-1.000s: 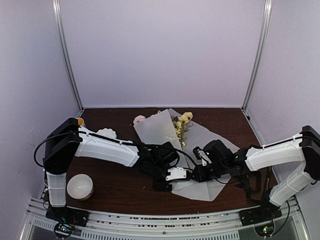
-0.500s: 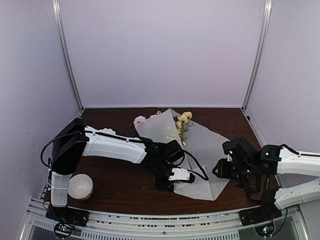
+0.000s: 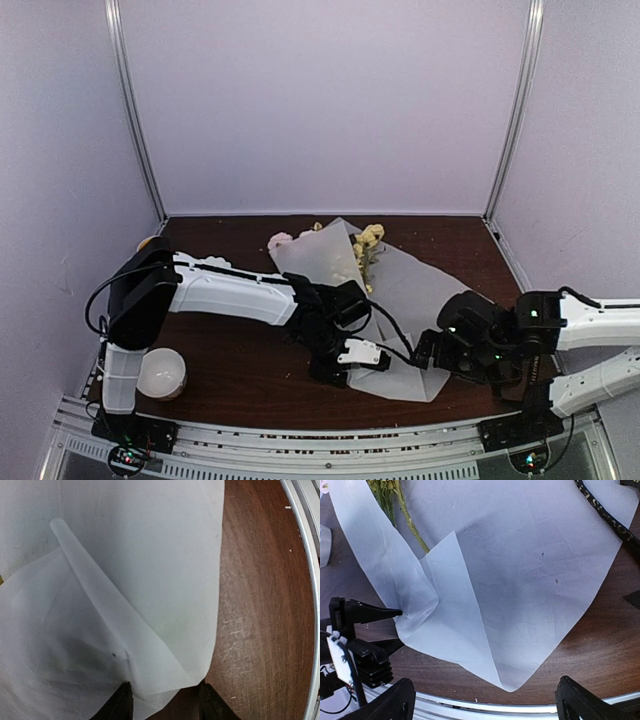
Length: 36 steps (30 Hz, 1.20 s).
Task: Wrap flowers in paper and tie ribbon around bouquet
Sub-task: Pick up the two-thirds-folded wrapping paper from the center of the board.
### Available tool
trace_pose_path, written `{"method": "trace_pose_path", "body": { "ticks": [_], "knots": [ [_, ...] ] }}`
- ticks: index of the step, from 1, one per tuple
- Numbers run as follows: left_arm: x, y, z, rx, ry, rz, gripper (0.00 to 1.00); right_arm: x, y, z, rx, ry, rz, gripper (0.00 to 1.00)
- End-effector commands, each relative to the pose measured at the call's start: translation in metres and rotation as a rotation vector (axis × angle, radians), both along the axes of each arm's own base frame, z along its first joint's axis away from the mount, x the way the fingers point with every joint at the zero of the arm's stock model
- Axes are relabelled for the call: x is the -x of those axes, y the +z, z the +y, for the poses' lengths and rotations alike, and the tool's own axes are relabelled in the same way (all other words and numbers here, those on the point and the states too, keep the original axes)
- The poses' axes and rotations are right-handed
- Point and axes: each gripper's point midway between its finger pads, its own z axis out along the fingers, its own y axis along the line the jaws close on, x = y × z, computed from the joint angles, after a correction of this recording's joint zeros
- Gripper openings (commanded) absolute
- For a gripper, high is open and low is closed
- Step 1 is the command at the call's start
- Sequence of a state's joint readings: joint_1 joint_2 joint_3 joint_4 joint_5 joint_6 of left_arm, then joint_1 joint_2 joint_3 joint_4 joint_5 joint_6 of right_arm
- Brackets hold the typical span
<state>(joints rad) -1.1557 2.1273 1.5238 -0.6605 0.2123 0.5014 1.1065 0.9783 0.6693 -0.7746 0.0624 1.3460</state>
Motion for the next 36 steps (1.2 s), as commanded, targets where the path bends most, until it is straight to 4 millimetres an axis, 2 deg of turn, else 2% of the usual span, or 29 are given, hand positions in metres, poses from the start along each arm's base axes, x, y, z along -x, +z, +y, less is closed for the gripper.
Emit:
{"method": "trace_pose_path", "body": {
  "ticks": [1,3,5,9,11,13,16,19,22,25,33,36],
  "knots": [
    [0.011,-0.008,0.005,-0.040,-0.044,0.051,0.48,-0.013,-0.004,-0.019,0.197,-0.011,-0.016,1.00],
    [0.011,-0.008,0.005,-0.041,-0.043,0.047,0.48,-0.022,-0.001,-0.042,0.285,-0.059,-0.033,1.00],
    [0.011,-0.008,0.004,-0.039,-0.046,0.049,0.47,-0.029,0.001,-0.050,0.259,-0.118,-0.049,1.00],
    [0.012,-0.008,0.002,-0.033,-0.049,0.058,0.47,-0.034,-0.001,-0.024,0.007,-0.130,-0.079,1.00],
    [0.011,-0.008,0.002,-0.036,-0.050,0.053,0.47,-0.017,-0.015,-0.016,-0.073,-0.151,0.029,0.98],
    [0.011,-0.009,0.003,-0.045,-0.050,0.053,0.47,0.004,-0.022,-0.011,-0.139,-0.210,0.156,0.92],
    [0.015,-0.011,0.005,-0.049,-0.057,0.073,0.47,0.012,-0.004,-0.005,-0.210,-0.291,0.144,0.81],
    [0.015,-0.012,0.005,-0.050,-0.058,0.075,0.47,0.021,-0.009,0.006,-0.207,-0.310,0.205,0.74],
    [0.014,-0.013,0.005,-0.056,-0.056,0.068,0.47,0.035,-0.027,0.018,-0.136,-0.269,0.300,0.75],
    [0.014,-0.013,0.005,-0.056,-0.057,0.068,0.47,0.042,-0.039,0.020,-0.096,-0.274,0.353,0.76],
    [0.014,-0.008,0.001,-0.040,-0.060,0.068,0.47,0.032,-0.061,0.022,-0.186,-0.380,0.353,0.77],
    [0.012,-0.007,0.002,-0.041,-0.061,0.060,0.47,0.030,-0.070,0.016,-0.154,-0.392,0.356,0.76]
  ]
}}
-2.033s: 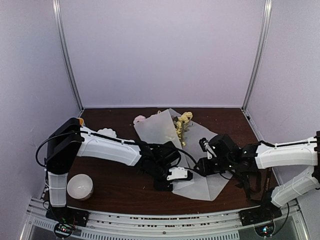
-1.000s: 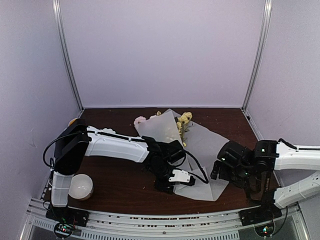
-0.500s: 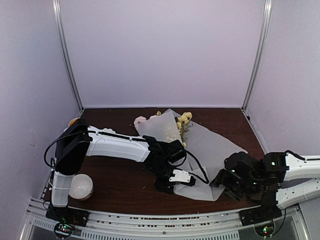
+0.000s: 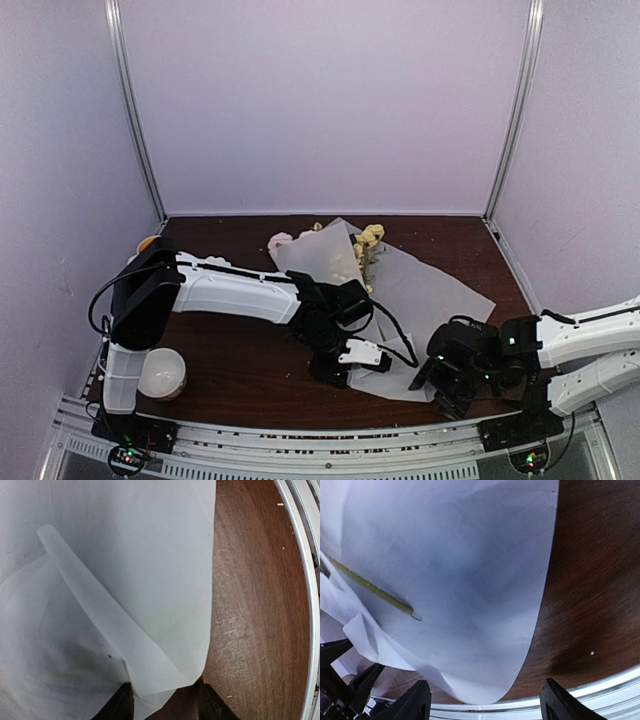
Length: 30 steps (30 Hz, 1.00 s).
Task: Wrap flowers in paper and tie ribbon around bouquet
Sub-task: Pick up the two-thirds-folded wrapping paper from the center of the board.
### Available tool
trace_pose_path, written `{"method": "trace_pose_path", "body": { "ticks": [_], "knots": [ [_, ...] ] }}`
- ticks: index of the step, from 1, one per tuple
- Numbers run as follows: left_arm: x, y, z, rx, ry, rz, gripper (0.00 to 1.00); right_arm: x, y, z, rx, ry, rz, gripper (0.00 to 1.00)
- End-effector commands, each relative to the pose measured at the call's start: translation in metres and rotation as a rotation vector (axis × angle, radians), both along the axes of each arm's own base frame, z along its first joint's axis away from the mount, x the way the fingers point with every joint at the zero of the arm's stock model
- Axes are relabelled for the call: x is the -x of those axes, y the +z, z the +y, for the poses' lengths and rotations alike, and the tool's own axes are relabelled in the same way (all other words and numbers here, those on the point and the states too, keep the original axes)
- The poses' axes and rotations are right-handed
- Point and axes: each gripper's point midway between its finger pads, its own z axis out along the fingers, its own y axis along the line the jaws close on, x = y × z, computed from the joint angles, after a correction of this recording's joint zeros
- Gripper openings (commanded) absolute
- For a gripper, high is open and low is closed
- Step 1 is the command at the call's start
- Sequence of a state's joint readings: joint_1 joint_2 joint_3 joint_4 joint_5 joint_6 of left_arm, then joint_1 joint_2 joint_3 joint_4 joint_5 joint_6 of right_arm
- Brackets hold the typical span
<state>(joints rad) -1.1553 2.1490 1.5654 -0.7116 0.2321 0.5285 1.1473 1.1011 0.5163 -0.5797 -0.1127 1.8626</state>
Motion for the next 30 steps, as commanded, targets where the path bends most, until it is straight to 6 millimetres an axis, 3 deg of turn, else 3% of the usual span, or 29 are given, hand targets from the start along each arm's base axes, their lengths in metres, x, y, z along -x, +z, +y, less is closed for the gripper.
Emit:
{"method": "trace_pose_path", "body": {
  "ticks": [1,5,13,17,20,26,30],
  "knots": [
    [0.009,-0.008,0.002,-0.024,-0.031,0.039,0.47,-0.009,-0.009,-0.001,-0.004,-0.047,0.003,0.75],
    [0.010,-0.007,0.002,-0.022,-0.031,0.041,0.47,-0.021,-0.013,-0.010,0.047,-0.044,-0.031,0.66],
    [0.008,-0.008,0.004,-0.025,-0.031,0.035,0.46,-0.025,-0.017,-0.001,0.050,0.027,-0.018,0.42],
    [0.008,-0.008,0.004,-0.027,-0.032,0.033,0.46,-0.030,-0.018,-0.008,0.044,0.025,-0.059,0.20],
    [0.008,-0.009,0.005,-0.029,-0.032,0.031,0.46,-0.048,-0.002,-0.004,0.056,0.085,-0.172,0.02],
    [0.008,-0.010,0.005,-0.019,-0.037,0.043,0.46,-0.065,0.023,0.004,0.246,0.402,-0.282,0.00],
    [0.009,-0.010,0.004,-0.007,-0.035,0.066,0.46,-0.076,0.043,0.021,0.289,0.573,-0.414,0.00]
  ]
}}
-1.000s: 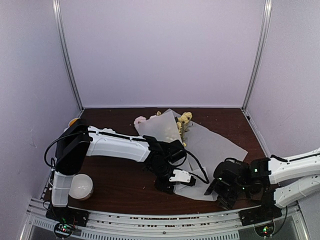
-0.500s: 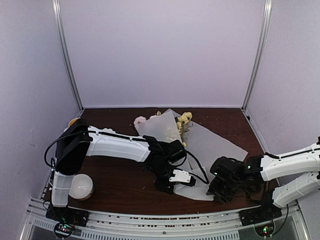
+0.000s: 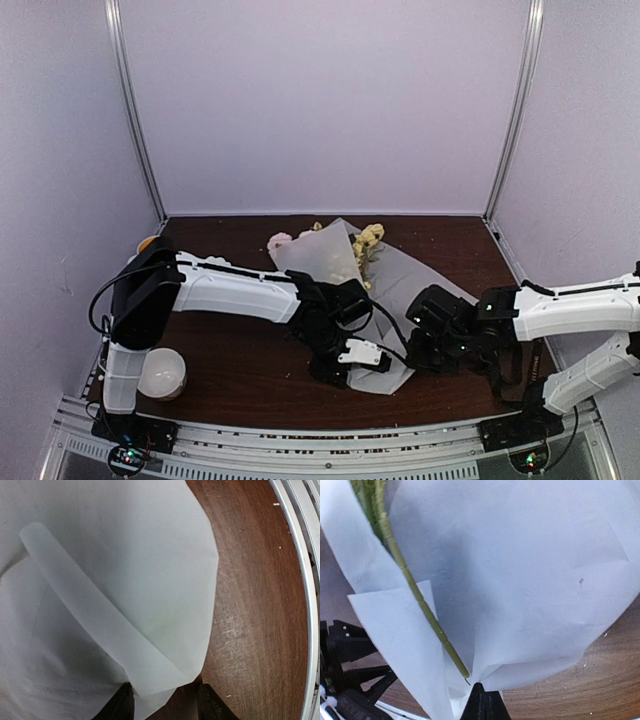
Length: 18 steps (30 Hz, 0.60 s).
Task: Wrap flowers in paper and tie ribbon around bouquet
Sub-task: Pick up the two-thirds-folded wrapping paper from the center of the board.
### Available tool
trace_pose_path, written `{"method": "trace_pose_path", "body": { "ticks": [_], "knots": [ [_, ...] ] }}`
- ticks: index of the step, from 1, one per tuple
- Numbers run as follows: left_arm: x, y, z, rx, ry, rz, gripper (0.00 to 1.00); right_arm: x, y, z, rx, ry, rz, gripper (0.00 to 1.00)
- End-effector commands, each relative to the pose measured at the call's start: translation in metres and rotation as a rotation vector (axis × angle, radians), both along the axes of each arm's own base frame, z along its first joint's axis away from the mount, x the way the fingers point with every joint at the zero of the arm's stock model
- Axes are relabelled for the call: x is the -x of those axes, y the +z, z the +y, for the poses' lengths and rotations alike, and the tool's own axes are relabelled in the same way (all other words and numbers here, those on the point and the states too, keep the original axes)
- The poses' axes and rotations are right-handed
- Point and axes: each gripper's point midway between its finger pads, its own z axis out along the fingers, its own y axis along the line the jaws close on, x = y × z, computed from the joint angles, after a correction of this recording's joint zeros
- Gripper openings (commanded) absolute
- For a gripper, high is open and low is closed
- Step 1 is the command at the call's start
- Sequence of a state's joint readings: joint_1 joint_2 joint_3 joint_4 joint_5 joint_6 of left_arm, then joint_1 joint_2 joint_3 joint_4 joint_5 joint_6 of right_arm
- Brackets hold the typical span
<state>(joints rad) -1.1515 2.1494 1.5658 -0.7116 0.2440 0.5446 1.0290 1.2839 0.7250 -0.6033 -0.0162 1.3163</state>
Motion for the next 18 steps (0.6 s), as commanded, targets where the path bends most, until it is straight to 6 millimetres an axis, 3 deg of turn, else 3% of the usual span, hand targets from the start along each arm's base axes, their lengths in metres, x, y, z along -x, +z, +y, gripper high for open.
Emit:
{"method": "trace_pose_path", "body": {
  "ticks": [1,6,15,18],
  "knots": [
    [0.009,-0.011,0.004,-0.011,-0.020,0.066,0.46,-0.014,0.026,0.005,0.153,0.268,-0.211,0.00],
    [0.010,-0.010,0.003,0.013,-0.017,0.111,0.46,-0.018,0.053,0.014,0.256,0.446,-0.384,0.00],
    [0.001,0.001,0.001,0.078,0.011,0.196,0.47,-0.001,0.048,0.036,0.429,0.730,-0.460,0.00],
    [-0.003,0.009,0.001,0.116,0.024,0.229,0.48,0.006,0.037,0.038,0.435,0.769,-0.456,0.00]
  ]
}}
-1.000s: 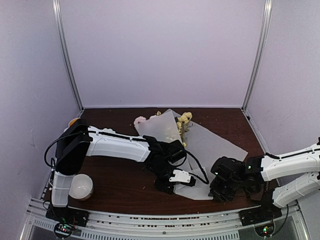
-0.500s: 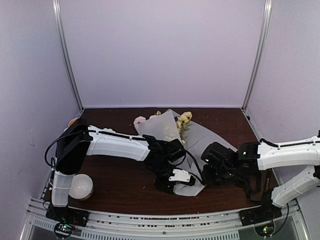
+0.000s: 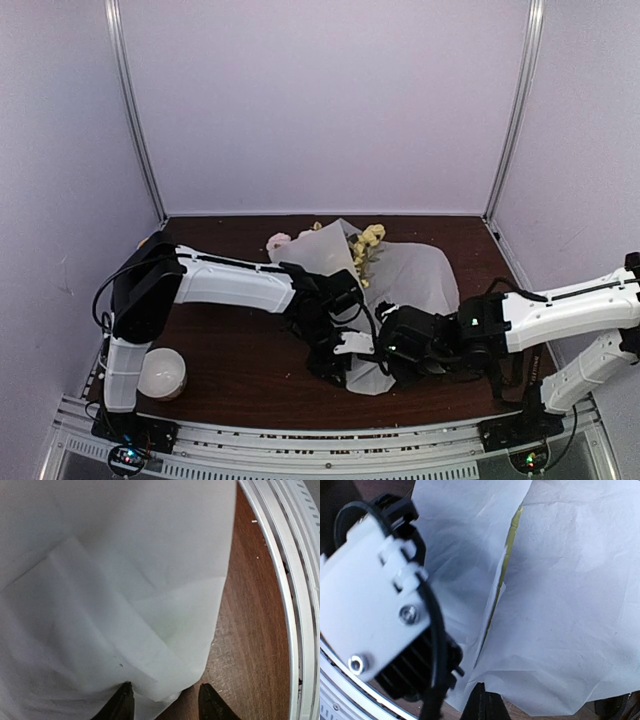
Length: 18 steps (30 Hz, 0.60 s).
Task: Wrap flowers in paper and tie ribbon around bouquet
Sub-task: Pick up the two-thirds-folded wrapping paper from the center of the board, then fold the two-thirds-folded wrapping paper at the center of the board.
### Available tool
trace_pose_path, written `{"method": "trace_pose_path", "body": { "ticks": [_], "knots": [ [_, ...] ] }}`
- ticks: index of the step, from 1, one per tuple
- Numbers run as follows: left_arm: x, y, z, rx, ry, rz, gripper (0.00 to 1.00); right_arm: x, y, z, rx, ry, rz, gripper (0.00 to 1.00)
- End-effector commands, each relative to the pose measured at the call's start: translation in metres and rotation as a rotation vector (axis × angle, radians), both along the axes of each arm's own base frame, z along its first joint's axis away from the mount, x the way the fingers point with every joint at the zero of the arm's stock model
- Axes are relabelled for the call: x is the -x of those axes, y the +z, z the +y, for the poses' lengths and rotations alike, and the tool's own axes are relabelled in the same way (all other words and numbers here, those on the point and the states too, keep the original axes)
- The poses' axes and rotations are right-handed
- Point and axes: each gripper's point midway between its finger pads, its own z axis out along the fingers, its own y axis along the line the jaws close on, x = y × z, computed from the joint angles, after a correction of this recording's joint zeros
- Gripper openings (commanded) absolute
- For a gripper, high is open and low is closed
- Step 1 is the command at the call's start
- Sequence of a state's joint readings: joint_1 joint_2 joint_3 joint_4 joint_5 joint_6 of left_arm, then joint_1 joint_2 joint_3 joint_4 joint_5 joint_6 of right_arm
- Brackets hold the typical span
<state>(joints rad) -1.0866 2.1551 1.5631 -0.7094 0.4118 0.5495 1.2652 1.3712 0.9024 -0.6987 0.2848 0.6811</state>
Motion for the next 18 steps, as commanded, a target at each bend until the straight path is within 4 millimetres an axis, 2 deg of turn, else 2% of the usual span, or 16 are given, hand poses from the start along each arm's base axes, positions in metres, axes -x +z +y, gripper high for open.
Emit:
{"method": "trace_pose_path", "body": {
  "ticks": [1,4,7,13,18],
  "knots": [
    [-0.001,0.010,-0.003,0.087,0.015,0.114,0.48,0.004,-0.006,0.002,0.058,0.085,-0.045,0.00],
    [-0.010,0.039,-0.010,0.198,0.045,0.159,0.50,0.007,-0.013,0.003,0.034,0.061,-0.012,0.00],
    [-0.019,0.051,-0.018,0.236,0.087,0.159,0.51,0.008,-0.016,-0.001,0.027,0.016,0.007,0.00],
    [-0.034,0.049,-0.034,0.240,0.205,0.175,0.46,0.010,-0.021,-0.005,0.005,-0.062,0.041,0.00],
    [-0.025,0.047,-0.050,0.216,0.229,0.174,0.49,0.008,-0.018,-0.011,0.021,-0.121,0.042,0.00]
  ]
}}
